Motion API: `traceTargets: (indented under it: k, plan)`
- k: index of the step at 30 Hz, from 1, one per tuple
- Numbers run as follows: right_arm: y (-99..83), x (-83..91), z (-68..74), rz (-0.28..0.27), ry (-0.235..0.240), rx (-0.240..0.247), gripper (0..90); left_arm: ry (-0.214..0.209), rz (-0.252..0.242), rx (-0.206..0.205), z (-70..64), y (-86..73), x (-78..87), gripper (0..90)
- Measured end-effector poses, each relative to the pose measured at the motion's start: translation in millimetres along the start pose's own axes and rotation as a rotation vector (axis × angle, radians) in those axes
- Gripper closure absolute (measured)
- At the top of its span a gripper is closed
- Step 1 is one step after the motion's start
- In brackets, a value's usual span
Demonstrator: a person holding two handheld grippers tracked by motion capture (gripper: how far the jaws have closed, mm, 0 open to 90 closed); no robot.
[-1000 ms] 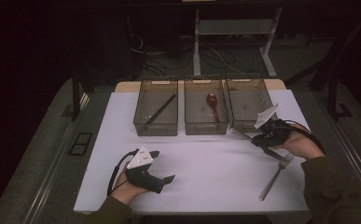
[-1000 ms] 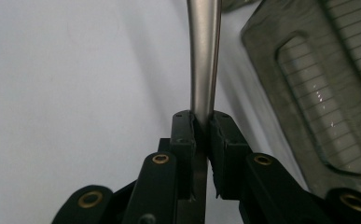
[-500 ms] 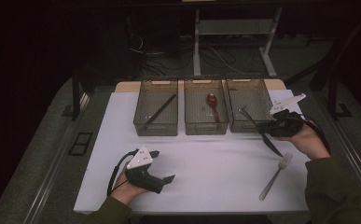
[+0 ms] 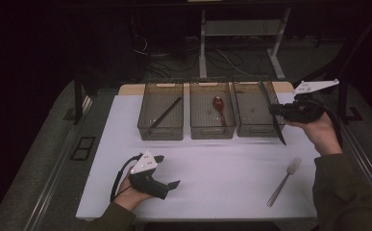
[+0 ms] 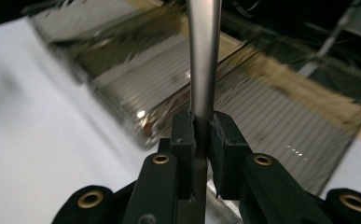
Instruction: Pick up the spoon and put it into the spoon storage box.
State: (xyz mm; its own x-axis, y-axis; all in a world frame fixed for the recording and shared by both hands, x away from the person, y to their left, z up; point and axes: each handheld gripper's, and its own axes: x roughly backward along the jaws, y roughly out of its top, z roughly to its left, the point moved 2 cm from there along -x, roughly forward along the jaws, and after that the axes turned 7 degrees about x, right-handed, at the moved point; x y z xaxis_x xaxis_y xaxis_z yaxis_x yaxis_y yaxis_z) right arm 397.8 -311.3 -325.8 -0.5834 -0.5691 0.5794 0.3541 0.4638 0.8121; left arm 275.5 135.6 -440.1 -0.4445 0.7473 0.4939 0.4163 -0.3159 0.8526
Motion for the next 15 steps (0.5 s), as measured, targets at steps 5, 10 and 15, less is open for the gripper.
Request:
traceTargets:
  k: [5, 10, 15]
  plan:
    - [22.1, 0.4, -18.2, -0.022, -0.05, -0.048, 80.3, 0.0, 0.0, 0.0, 1.4, 0.1, 1.2, 0.0]
    - [39.0, -2.8, -30.3, -0.037, -0.088, -0.064, 80.3, -0.001, 0.001, 0.001, 2.4, -0.1, 2.2, 0.0]
    - [47.1, -14.2, -40.1, -0.047, -0.119, -0.088, 80.3, 0.001, -0.004, 0.001, 3.2, 0.1, 2.6, 0.0]
